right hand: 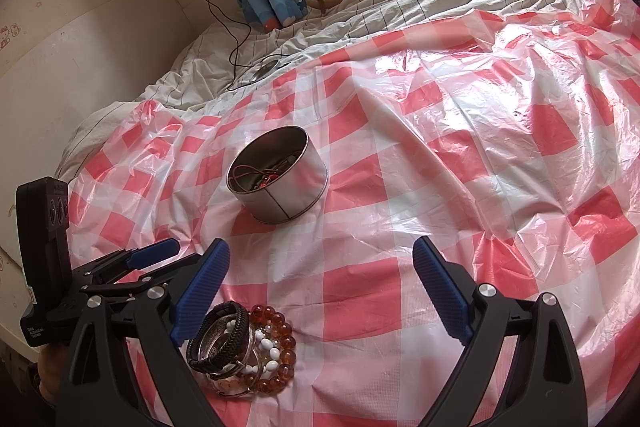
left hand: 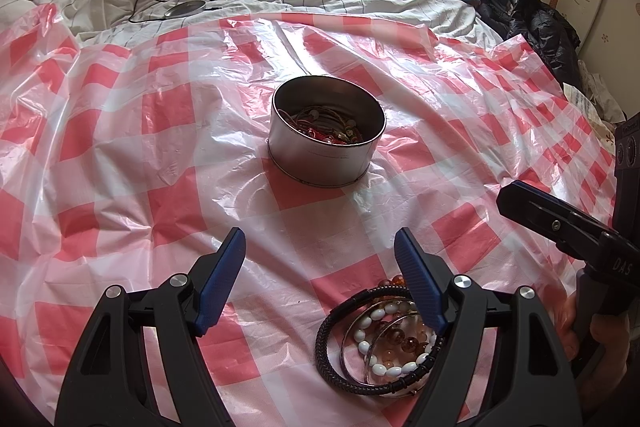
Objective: Organize jewelry
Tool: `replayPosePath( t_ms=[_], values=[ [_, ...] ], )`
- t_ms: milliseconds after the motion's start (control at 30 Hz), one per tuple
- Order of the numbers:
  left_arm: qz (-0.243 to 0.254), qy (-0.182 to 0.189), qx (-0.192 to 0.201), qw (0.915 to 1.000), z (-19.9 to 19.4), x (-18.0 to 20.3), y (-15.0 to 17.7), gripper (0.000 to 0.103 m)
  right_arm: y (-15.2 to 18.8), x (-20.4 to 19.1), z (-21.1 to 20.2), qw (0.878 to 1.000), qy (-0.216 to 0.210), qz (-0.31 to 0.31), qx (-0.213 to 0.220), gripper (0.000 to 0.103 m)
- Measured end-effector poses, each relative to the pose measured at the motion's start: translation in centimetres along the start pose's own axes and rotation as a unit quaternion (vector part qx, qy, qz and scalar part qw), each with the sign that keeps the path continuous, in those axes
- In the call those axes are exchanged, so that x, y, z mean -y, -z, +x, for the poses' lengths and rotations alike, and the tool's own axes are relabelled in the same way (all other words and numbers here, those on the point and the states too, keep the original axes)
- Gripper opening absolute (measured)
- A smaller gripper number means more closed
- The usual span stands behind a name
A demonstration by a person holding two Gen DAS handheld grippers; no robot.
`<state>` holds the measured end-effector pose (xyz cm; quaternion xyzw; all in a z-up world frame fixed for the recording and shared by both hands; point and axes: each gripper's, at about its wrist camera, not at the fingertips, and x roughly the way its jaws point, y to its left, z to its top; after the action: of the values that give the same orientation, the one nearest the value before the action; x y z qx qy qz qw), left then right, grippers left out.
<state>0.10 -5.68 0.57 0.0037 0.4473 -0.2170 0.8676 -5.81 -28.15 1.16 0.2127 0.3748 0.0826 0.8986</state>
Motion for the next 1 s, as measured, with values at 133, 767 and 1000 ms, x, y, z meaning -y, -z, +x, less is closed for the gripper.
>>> replayPosePath(
  t_ms=[133,767,1000],
  values=[
    [-0.015,0.018,0.006,0.9997,-0.4,-0.8,-0.2,0.073,0.0,-0.1,0.0,1.0,0.0,-0.002,0.0,0.089],
    [0.074,0.062,-0.002,0.9953,-0.3,-0.5,1.5,0.073,0.2,0.4,-0.8,1.0,-0.016,0.009,-0.012,0.089],
    [0.156,0.08,-0.024,0.9842,1.2,1.7,3.0,0.073,0.1,0.9,-1.1,0.999,-0.036,0.029,-0.011,0.09]
  ],
)
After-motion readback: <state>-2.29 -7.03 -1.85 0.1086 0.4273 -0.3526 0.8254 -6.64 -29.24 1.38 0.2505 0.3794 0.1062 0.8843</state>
